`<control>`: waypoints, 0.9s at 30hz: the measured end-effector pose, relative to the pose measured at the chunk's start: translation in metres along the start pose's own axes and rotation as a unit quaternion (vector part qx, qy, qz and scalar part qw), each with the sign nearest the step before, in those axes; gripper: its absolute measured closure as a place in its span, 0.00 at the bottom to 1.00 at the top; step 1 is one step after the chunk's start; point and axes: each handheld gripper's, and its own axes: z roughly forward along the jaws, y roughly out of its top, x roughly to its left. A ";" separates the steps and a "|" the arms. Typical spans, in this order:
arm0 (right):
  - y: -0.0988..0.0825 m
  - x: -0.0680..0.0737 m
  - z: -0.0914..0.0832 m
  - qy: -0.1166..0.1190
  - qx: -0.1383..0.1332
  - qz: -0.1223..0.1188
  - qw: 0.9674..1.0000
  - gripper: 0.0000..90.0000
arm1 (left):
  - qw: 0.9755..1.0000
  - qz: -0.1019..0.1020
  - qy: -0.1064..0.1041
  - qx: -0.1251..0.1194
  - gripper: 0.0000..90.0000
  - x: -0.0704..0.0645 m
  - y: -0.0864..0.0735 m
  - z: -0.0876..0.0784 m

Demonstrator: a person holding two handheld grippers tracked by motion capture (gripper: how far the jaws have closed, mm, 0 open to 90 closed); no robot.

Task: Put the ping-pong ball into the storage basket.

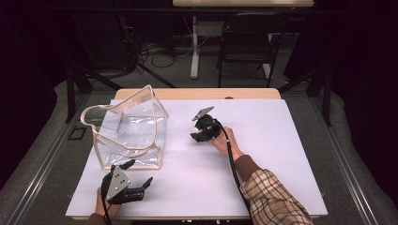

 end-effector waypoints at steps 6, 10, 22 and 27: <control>0.003 0.001 -0.008 -0.004 -0.006 -0.006 1.000 0.56 | 1.000 0.000 0.000 0.001 0.18 0.000 0.000 0.000; 0.005 0.003 -0.013 -0.007 -0.009 -0.012 1.000 0.56 | 1.000 0.001 0.000 0.001 0.18 0.000 0.000 0.000; 0.010 0.004 -0.028 -0.012 -0.019 -0.015 1.000 0.56 | 1.000 0.001 0.000 0.002 0.18 0.000 0.000 0.000; 0.012 0.004 -0.035 -0.014 -0.025 -0.021 0.999 0.56 | 1.000 0.000 0.000 0.002 0.18 0.000 0.000 0.000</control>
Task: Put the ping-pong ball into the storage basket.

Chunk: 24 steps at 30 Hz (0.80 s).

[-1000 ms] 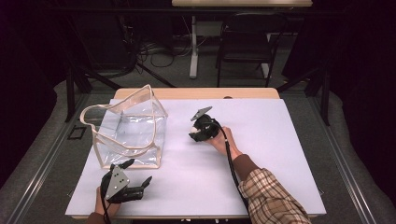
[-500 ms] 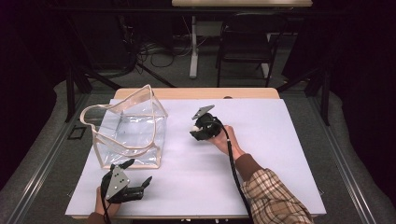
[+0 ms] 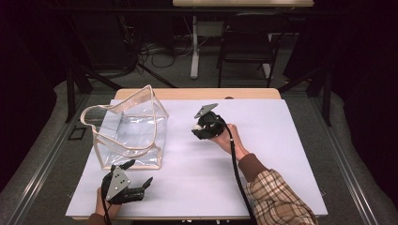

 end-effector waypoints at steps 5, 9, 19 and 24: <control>0.003 0.002 -0.007 -0.002 -0.004 -0.006 1.000 0.56 | 1.000 0.001 -0.001 0.001 0.18 0.000 0.000 0.000; 0.005 0.002 -0.013 -0.005 -0.009 -0.006 1.000 0.56 | 1.000 0.001 0.000 0.001 0.18 0.000 0.000 0.000; 0.010 -0.001 -0.029 -0.010 -0.018 -0.010 1.000 0.56 | 1.000 0.002 0.001 0.001 0.18 0.000 0.000 0.000; 0.011 -0.003 -0.036 -0.013 -0.021 -0.011 1.000 0.56 | 1.000 0.001 0.000 0.002 0.18 0.000 0.000 0.000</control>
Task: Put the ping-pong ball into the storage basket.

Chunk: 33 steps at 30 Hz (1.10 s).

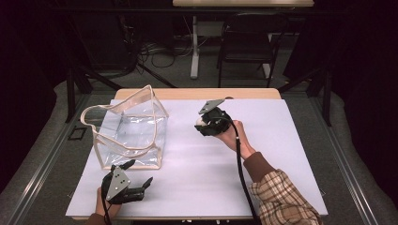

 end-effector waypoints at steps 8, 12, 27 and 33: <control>0.001 -0.001 -0.007 -0.002 -0.004 -0.003 1.000 0.56 | 1.000 -0.001 0.001 -0.001 0.18 0.000 0.000 0.000; 0.004 -0.001 -0.010 -0.004 -0.007 -0.006 1.000 0.56 | 1.000 -0.001 0.001 -0.001 0.18 0.000 0.000 0.000; 0.017 -0.004 -0.024 -0.014 -0.007 -0.015 1.000 0.56 | 1.000 0.000 0.003 -0.001 0.18 0.000 0.000 0.000; 0.022 -0.005 -0.028 -0.017 -0.008 -0.021 1.000 0.56 | 1.000 0.000 0.003 -0.001 0.18 0.000 0.000 0.000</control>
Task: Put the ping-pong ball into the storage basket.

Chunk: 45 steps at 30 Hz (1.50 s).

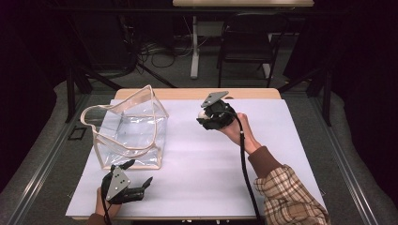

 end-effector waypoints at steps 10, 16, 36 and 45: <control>0.009 -0.002 -0.007 -0.005 -0.007 -0.001 1.000 0.56 | 1.000 0.001 0.000 0.000 0.18 0.000 0.000 0.000; 0.015 -0.001 -0.011 -0.006 -0.010 -0.005 1.000 0.56 | 1.000 0.000 0.001 -0.002 0.18 0.000 0.000 -0.001; 0.032 -0.002 -0.021 -0.011 -0.020 -0.019 1.000 0.57 | 1.000 0.002 0.001 -0.002 0.18 0.000 0.000 -0.001; 0.038 -0.001 -0.022 -0.012 -0.026 -0.021 0.999 0.57 | 1.000 0.002 0.001 -0.003 0.18 0.000 0.000 -0.001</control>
